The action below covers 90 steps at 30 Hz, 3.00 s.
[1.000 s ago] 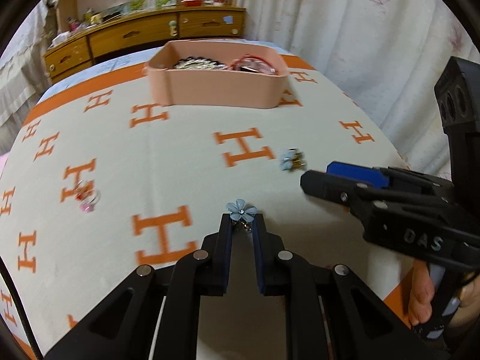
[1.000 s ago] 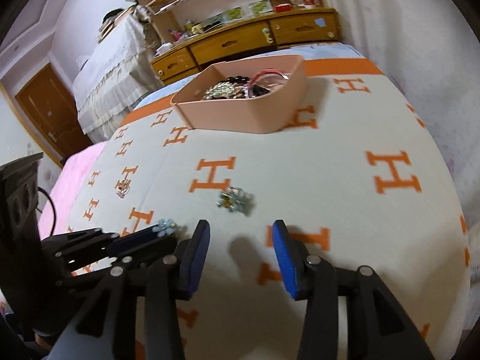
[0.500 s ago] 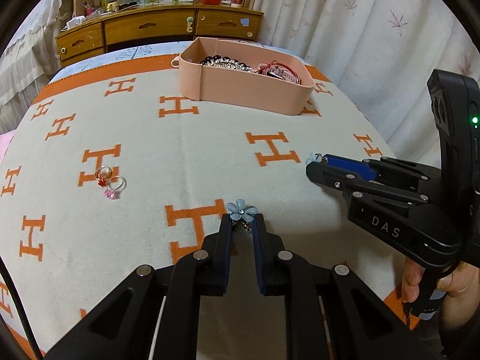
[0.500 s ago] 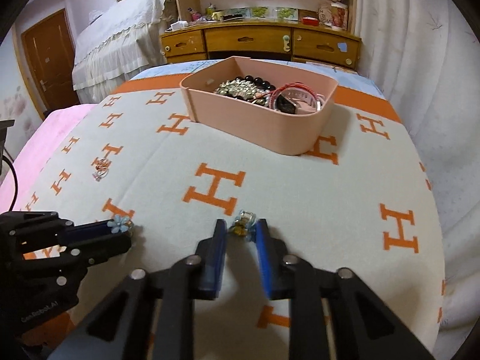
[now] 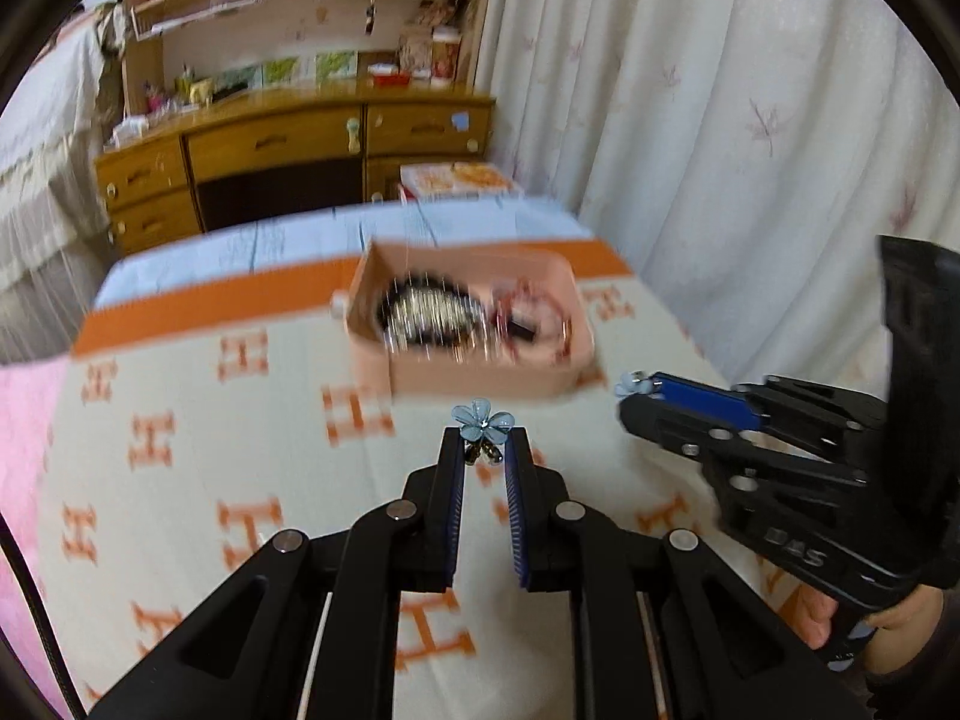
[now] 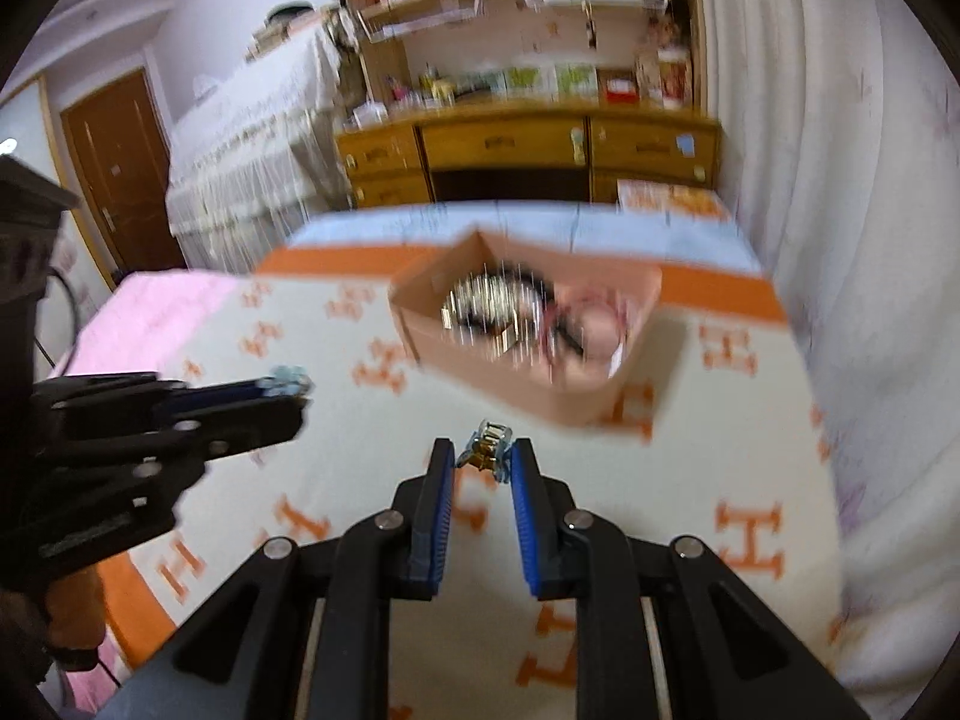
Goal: Organize jewelry
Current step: 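Carry the brooch into the pink tray with the left gripper while the right grasps the gold charm, then open the left gripper over the tray and move toward the rings, then grasp the pink-stone ring with the right gripper while the left grasps the other ring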
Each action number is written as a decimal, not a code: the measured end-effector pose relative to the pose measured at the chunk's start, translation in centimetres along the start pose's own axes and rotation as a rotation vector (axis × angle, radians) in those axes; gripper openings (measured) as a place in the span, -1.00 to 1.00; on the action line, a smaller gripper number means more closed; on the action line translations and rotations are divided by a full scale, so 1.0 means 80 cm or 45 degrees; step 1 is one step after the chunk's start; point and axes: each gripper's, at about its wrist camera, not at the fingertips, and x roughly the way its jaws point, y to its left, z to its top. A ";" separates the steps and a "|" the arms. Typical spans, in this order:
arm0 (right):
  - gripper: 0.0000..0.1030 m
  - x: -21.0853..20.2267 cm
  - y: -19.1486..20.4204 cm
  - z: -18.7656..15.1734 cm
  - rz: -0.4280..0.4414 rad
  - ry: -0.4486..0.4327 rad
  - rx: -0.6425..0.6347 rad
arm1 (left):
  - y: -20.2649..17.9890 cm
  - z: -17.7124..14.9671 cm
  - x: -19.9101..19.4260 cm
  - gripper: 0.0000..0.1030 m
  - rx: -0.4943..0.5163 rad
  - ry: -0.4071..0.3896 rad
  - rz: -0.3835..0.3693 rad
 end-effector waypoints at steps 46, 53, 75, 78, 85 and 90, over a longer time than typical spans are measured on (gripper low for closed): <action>-0.61 0.035 -0.013 0.041 0.127 0.088 0.234 | 0.090 0.038 -0.004 0.36 0.032 0.124 0.293; -0.60 0.041 0.039 0.019 0.211 0.114 0.121 | 0.125 -0.021 -0.015 0.35 0.037 0.196 0.328; -0.60 0.150 0.188 -0.054 0.284 0.374 -0.158 | 0.188 -0.150 -0.021 0.35 -0.191 0.336 0.150; -0.60 0.154 0.191 -0.048 0.242 0.362 -0.154 | 0.192 -0.151 -0.021 0.35 -0.218 0.325 0.122; -0.60 0.160 0.206 -0.048 0.165 0.310 -0.246 | 0.196 -0.155 -0.022 0.35 -0.258 0.307 0.074; -0.80 0.154 0.201 -0.051 0.125 0.295 -0.297 | 0.199 -0.154 -0.021 0.35 -0.276 0.295 0.063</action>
